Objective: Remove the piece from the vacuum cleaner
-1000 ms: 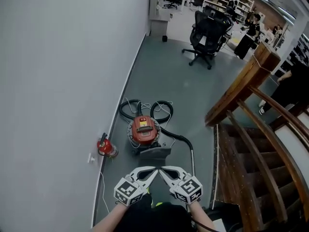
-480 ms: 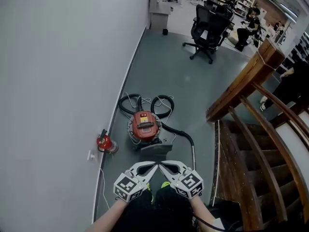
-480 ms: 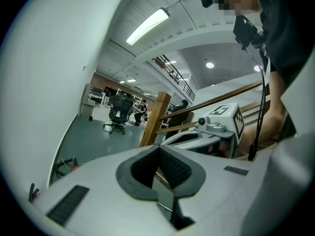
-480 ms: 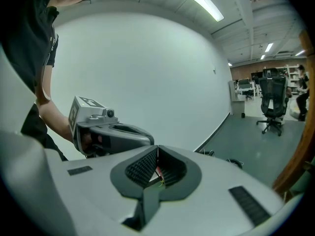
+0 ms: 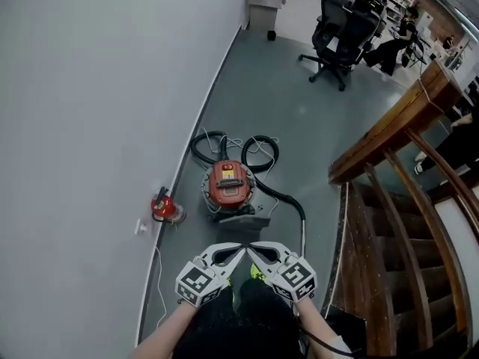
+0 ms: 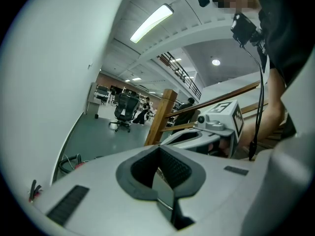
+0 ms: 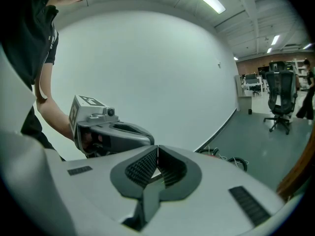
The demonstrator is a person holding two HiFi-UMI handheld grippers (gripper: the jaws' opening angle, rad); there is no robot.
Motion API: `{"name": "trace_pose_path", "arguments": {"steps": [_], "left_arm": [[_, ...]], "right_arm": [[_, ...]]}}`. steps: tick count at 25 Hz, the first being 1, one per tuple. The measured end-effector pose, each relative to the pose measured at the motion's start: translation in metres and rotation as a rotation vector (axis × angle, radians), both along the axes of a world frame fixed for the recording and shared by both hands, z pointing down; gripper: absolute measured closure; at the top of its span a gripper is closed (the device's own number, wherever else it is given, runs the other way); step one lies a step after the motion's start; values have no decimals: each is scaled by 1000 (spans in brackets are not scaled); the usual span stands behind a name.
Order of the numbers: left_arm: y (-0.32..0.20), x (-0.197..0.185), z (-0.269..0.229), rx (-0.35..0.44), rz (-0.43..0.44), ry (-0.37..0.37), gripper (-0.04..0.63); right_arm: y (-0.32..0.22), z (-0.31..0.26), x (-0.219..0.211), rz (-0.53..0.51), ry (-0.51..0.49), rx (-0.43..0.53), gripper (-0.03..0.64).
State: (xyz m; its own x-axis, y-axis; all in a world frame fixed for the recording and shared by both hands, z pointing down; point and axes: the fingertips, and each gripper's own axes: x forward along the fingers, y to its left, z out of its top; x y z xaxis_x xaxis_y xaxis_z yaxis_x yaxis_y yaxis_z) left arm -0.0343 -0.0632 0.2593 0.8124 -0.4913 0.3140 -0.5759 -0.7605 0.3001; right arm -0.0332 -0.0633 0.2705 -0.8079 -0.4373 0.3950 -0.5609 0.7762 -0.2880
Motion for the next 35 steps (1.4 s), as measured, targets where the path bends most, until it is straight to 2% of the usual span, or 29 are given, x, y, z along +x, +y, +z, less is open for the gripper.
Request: {"name": "trace_pose_path", "arguments": {"steps": [14,31,35], "left_arm": [[-18,8,58,-68,-57,-9,588],[-38,24,145,-73,-74,-27,588],[-37,29,170,-65,-55,-56,588]], "right_arm": [[-18,58,8,-57,18,-65,601],[-37,151,22,-66,51,-113,601],[-36,178,26,-70,58,-129,601]]}}
